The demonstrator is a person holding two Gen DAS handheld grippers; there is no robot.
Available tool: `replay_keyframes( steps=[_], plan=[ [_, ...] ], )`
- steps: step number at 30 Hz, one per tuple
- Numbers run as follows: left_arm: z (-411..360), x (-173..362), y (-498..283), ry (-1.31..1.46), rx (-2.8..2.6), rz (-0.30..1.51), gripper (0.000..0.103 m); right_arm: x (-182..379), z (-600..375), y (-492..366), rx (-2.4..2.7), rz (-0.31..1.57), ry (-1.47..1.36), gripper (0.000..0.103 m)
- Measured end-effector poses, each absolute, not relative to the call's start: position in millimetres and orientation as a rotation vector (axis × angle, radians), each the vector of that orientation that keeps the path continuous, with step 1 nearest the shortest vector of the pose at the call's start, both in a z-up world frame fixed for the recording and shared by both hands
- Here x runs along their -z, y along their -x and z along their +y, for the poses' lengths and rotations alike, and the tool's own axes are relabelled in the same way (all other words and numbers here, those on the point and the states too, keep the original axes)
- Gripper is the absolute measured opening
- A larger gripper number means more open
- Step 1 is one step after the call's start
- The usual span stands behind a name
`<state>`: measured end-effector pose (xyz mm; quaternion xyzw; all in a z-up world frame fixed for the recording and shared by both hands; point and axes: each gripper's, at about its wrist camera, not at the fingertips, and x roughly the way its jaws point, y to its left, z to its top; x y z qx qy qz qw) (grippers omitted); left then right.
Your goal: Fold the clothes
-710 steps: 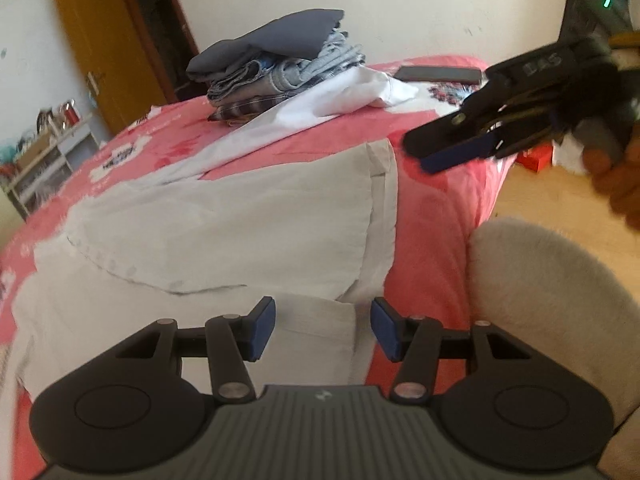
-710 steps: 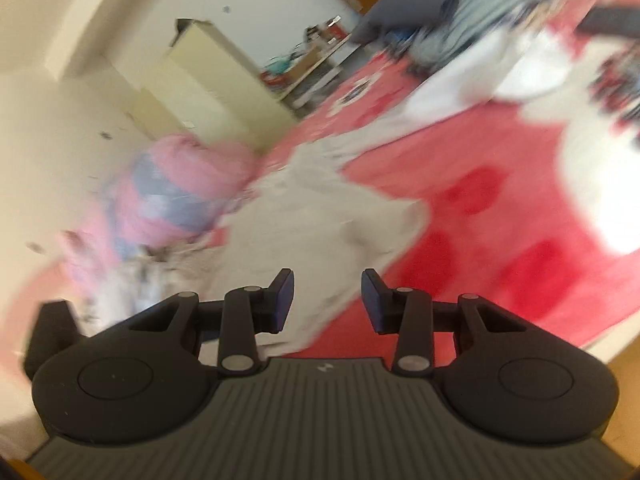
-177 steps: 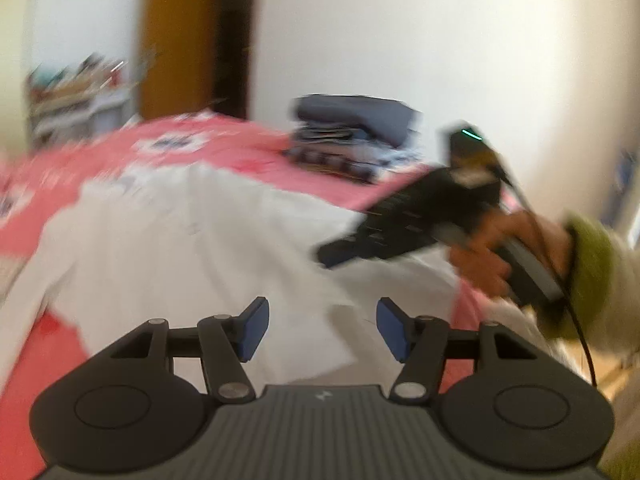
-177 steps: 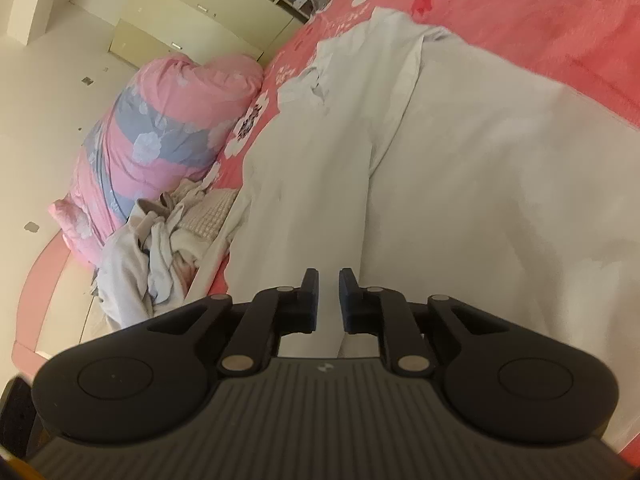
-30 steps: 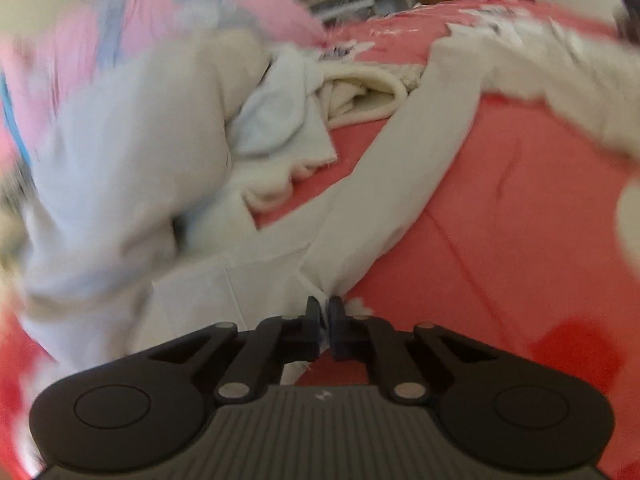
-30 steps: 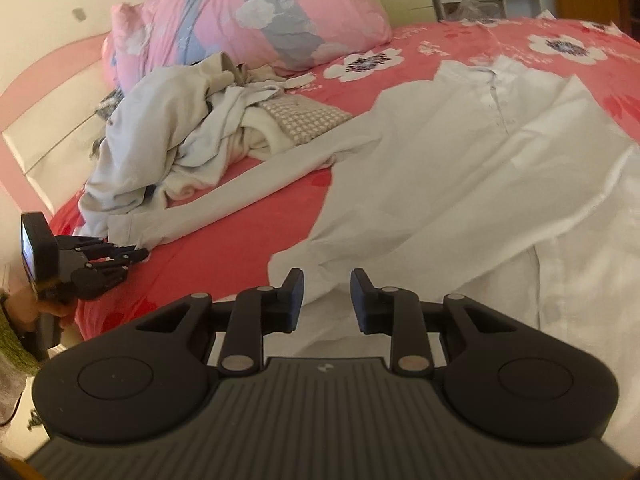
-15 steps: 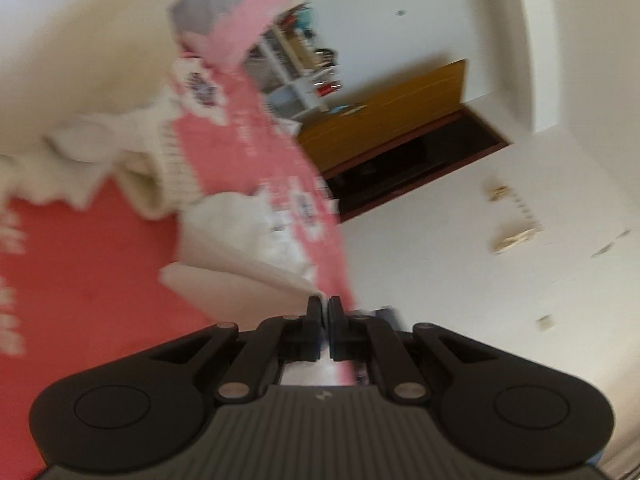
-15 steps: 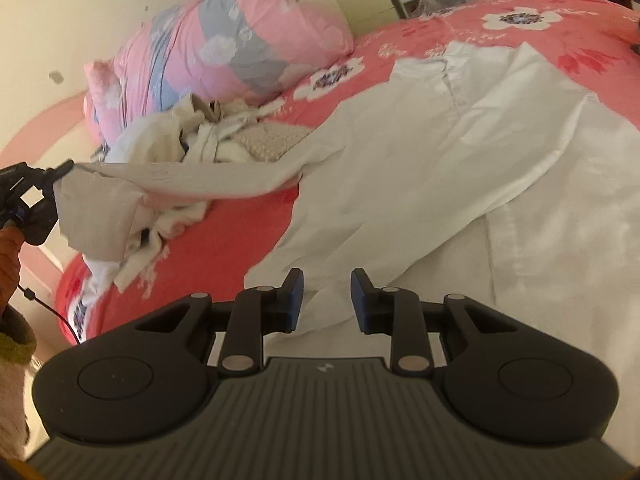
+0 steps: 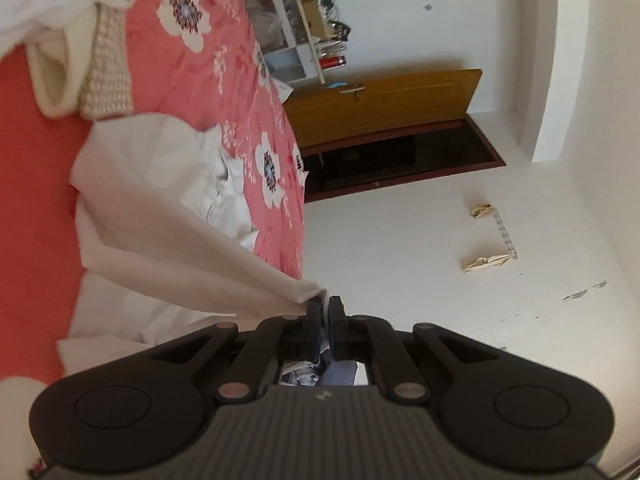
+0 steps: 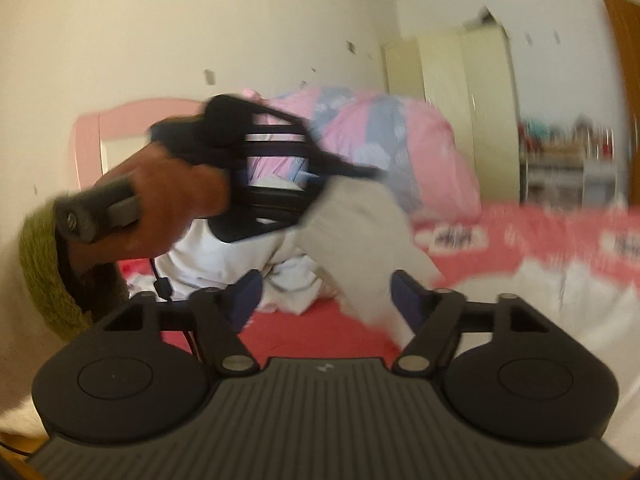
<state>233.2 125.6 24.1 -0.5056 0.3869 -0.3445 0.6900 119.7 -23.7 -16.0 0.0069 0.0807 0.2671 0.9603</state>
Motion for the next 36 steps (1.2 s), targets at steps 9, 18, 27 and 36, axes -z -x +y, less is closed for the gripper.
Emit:
replay_keyframes(
  steps=[9,18,27,36],
  plan=[
    [46.3,-40.7,-265.5,1.020,0.816,0.929,0.005,7.9,-61.0,-165.6,-0.275,0.150,-0.007,0.005],
    [-32.0,-27.3,-293.2,0.719,0.940,0.943,0.056,39.2,-256.3,-140.5,-0.201,0.226,-0.658,0.004],
    [29.8,13.4,-261.7,0.373,0.608,0.883,0.055,104.1,-299.3,-161.7,-0.267,0.383,-1.066,0.004],
    [60.8,46.2,-229.4,0.312,0.534,0.895,0.055,-53.6,-218.4,-294.6,-0.683,0.324,-1.174,0.004]
  ],
)
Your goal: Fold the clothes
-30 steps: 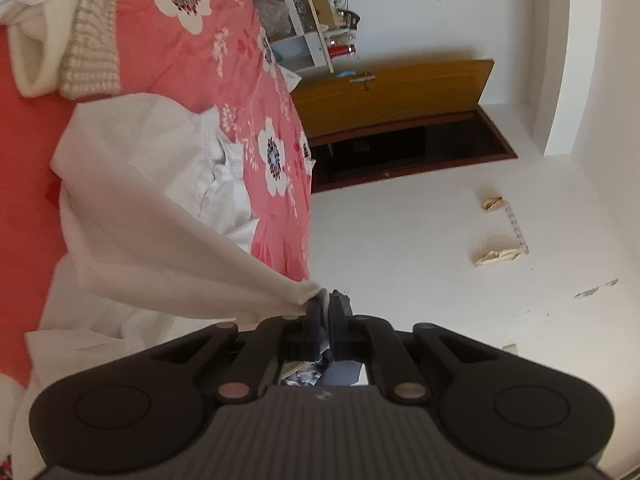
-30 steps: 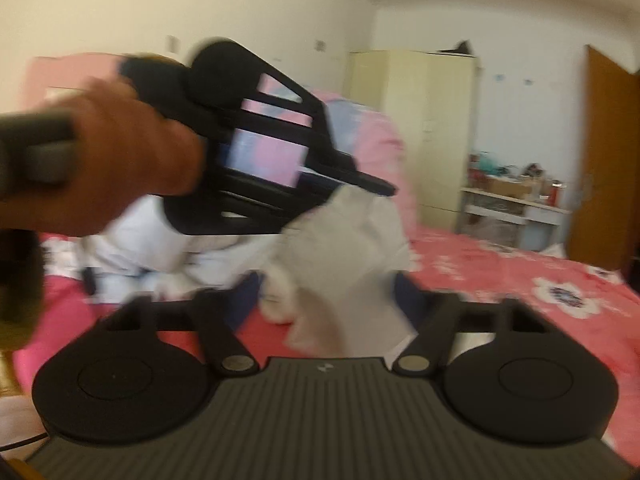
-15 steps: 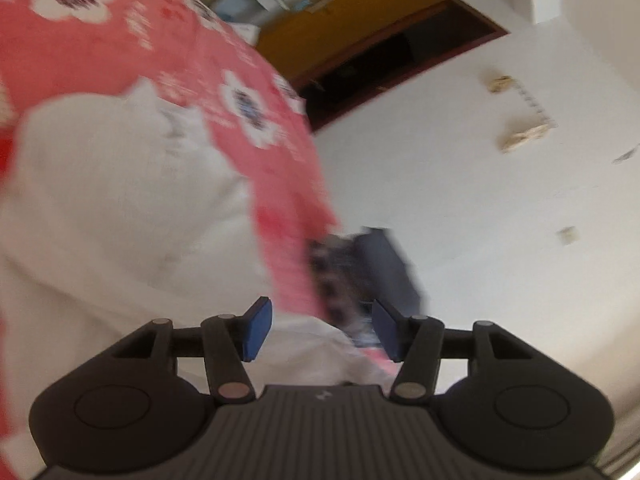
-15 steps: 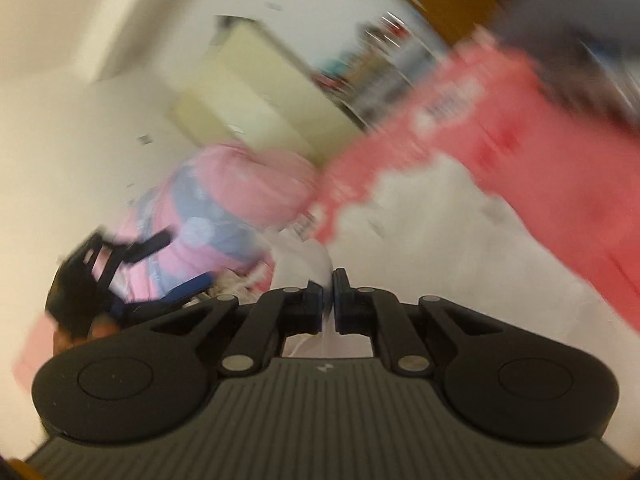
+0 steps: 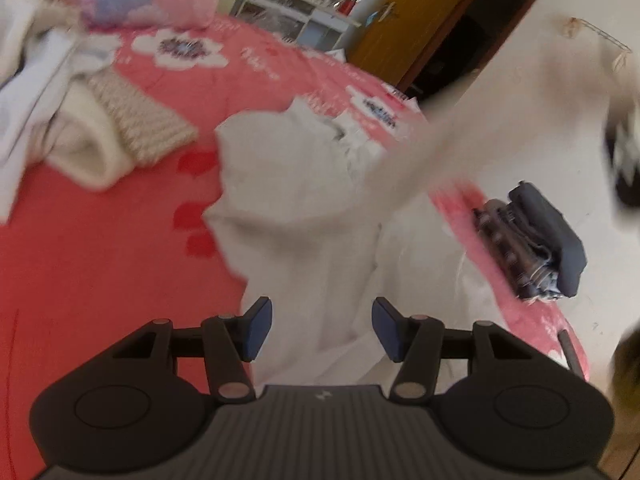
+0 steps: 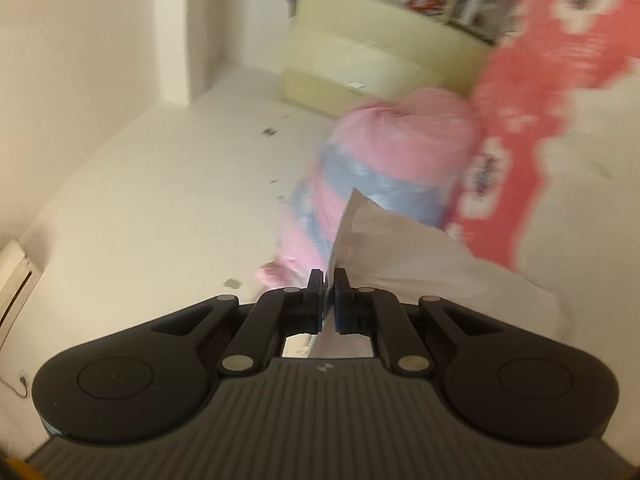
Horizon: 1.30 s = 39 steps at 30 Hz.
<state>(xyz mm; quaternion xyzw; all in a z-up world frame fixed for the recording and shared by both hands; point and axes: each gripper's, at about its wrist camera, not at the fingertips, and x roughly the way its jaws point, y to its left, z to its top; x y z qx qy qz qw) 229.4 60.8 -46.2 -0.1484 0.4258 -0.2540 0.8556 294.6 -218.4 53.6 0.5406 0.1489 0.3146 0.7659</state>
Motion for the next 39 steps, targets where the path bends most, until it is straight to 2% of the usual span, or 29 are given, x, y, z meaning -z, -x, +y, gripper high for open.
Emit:
replay_keyframes(
  steps=[6,15,20,25,32,39],
  plan=[
    [83.7,55.0,-218.3,0.354,0.513,0.880,0.055,-136.9,-139.0,-391.3,-0.719,0.412,-1.091,0.004],
    [131.2,65.6,-203.1,0.474,0.464,0.891,0.055,-132.5,-2.2,-459.1,-0.803,0.660,-1.003,0.004],
    [155.8,71.3,-203.1,0.520,0.451,0.889,0.055,-164.1,16.9,-471.3,-0.847,0.560,-0.986,0.004],
    [158.5,72.7,-206.4,0.525,0.460,0.880,0.055,-163.6,-49.8,-456.0,-0.744,0.490,-0.998,0.004],
    [144.6,66.8,-202.4,0.447,0.458,0.873,0.055,-101.0,-192.9,-337.9,-0.524,0.345,-1.068,0.004],
    [128.1,42.9,-203.2,0.306,0.394,0.853,0.055,23.5,-283.3,-235.6,-0.264,0.401,-1.173,0.004]
  ],
)
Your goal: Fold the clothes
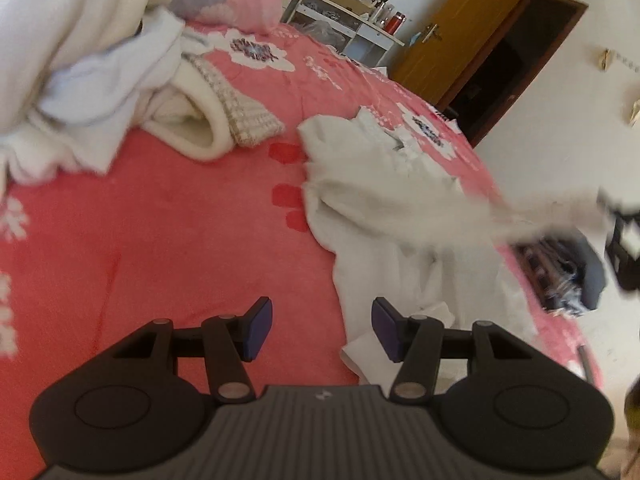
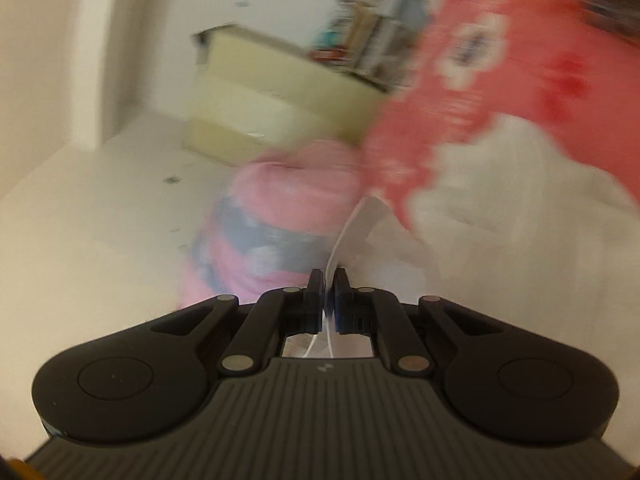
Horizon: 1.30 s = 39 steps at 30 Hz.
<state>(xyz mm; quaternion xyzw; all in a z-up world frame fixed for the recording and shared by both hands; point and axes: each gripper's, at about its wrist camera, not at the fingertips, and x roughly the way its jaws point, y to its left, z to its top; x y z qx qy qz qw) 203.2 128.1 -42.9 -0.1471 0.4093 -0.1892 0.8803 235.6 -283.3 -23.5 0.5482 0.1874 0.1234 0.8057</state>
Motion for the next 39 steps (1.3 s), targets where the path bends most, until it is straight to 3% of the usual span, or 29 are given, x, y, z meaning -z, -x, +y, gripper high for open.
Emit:
replay_keyframes(
  steps=[3,6,14,23,31,39],
  plan=[
    [122.8,17.4,-205.1,0.203,0.336,0.796,0.054,64.1,-294.5,-223.5,-0.235,0.460,-1.230,0.004],
    [112.5,-6.9,-205.4,0.081,0.300,0.724,0.055,67.6,-299.6,-219.9,-0.295,0.436,-1.215,0.004],
    [61.4,-0.4,-218.8,-0.079,0.352,0.665,0.055,27.8,-296.3,-218.0,-0.388,0.429,-0.954,0.004],
    [6.8,30.2,-228.6,-0.308,0.434,0.547,0.057,-60.8,-232.4,-196.0,-0.825,0.360,-0.279,0.004],
    [-12.6,55.6,-235.8,-0.390,0.487,0.545,0.057,-30.2,-181.0,-182.2,-0.722,0.643,0.308,0.004],
    [-16.5,62.5,-243.8,-0.327,0.485,0.582,0.058,-29.9,-149.2,-201.0,-0.487,0.587,0.770,0.004]
  ],
)
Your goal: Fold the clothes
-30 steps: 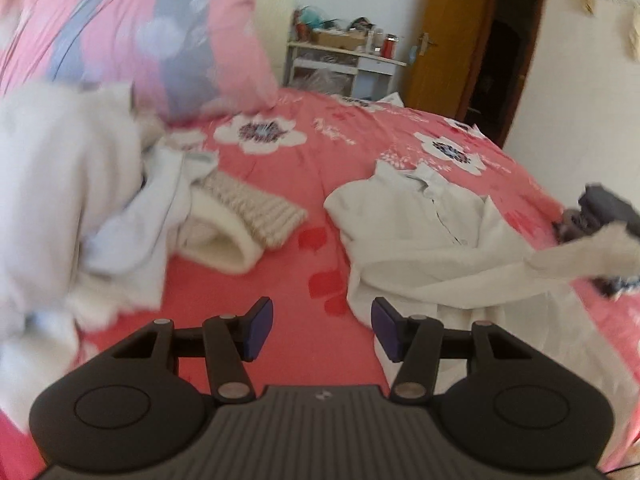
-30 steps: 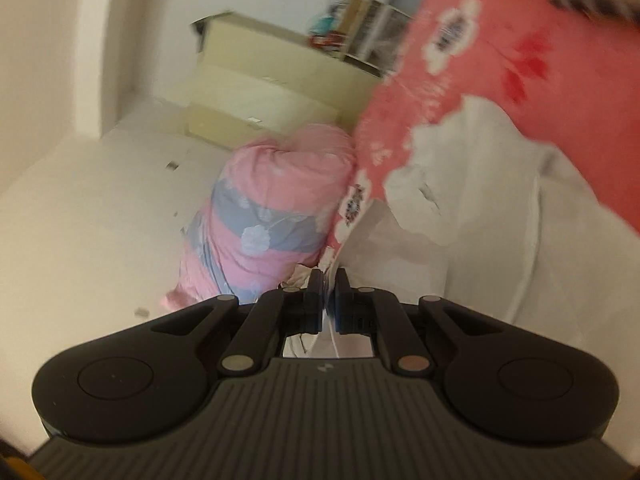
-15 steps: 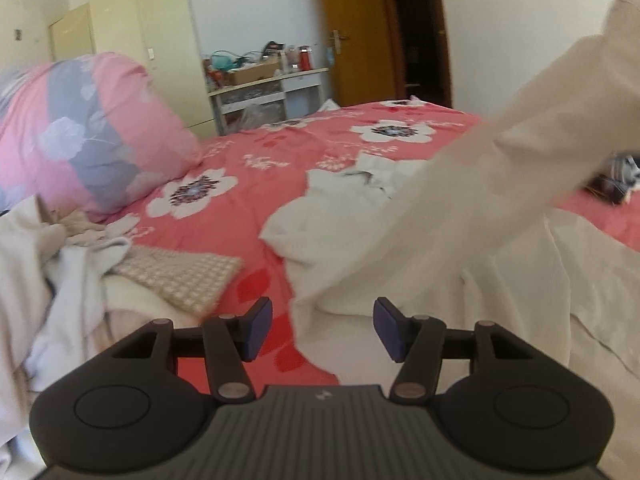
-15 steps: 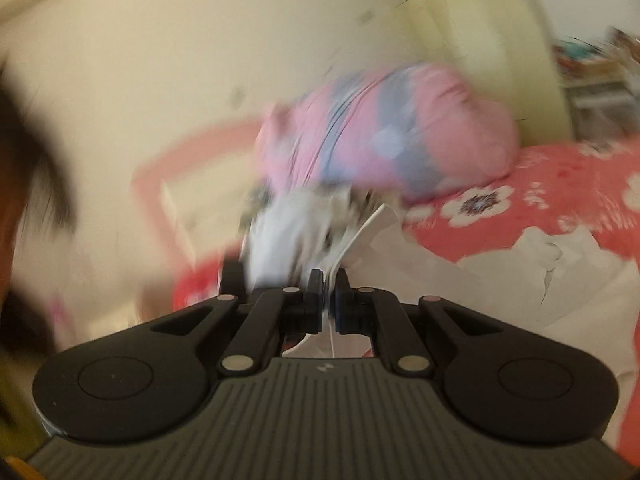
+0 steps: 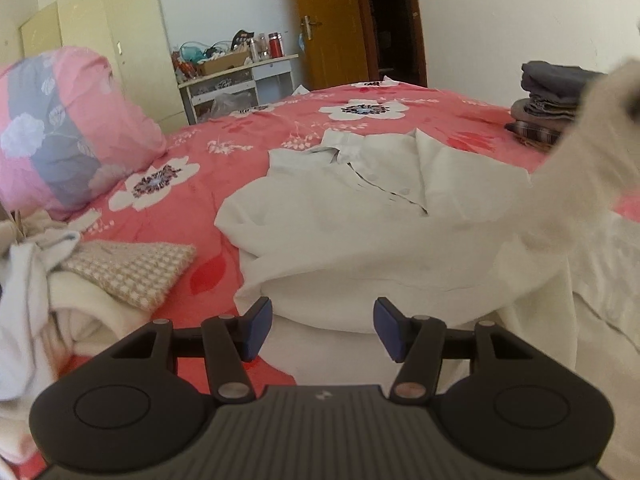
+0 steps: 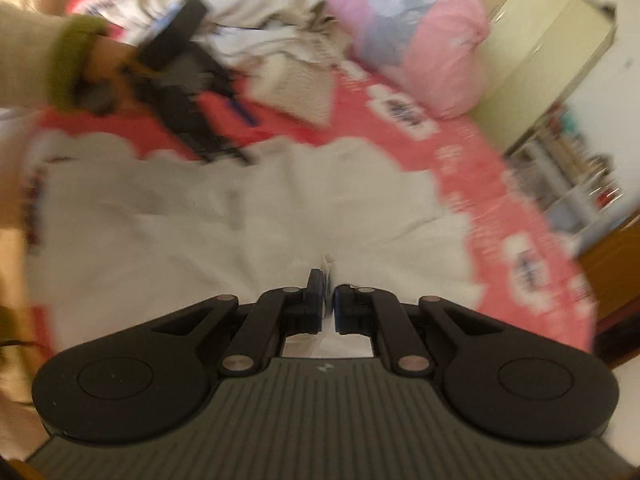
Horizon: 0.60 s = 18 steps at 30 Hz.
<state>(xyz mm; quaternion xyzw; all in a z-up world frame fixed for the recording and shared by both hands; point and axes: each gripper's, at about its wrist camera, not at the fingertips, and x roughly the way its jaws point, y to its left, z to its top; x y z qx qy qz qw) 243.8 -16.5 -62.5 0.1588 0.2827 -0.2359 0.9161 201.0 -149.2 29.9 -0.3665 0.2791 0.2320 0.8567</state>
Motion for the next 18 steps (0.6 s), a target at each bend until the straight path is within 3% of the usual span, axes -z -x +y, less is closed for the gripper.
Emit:
replay_keyframes(
  steps=[7,10,14,18],
  plan=[
    [17.1,52.1,-241.8,-0.233,0.418,0.566,0.057,-112.1,-128.2,-169.9,-0.521,0.158,0.953,0.004],
    [29.1,52.7,-239.6,-0.215,0.407,0.580,0.058,-86.5,-120.2,-148.2,-0.581,0.216,1.066,0.004],
    [35.2,55.2,-233.8,-0.230,0.402,0.594,0.057,-7.1,-112.9,-131.5,-0.596,0.399,1.325,0.004],
    [32.2,54.8,-226.5,-0.258,0.416,0.587,0.057,50.2,-112.7,-119.3,-0.535,0.433,1.611,0.004]
  ],
)
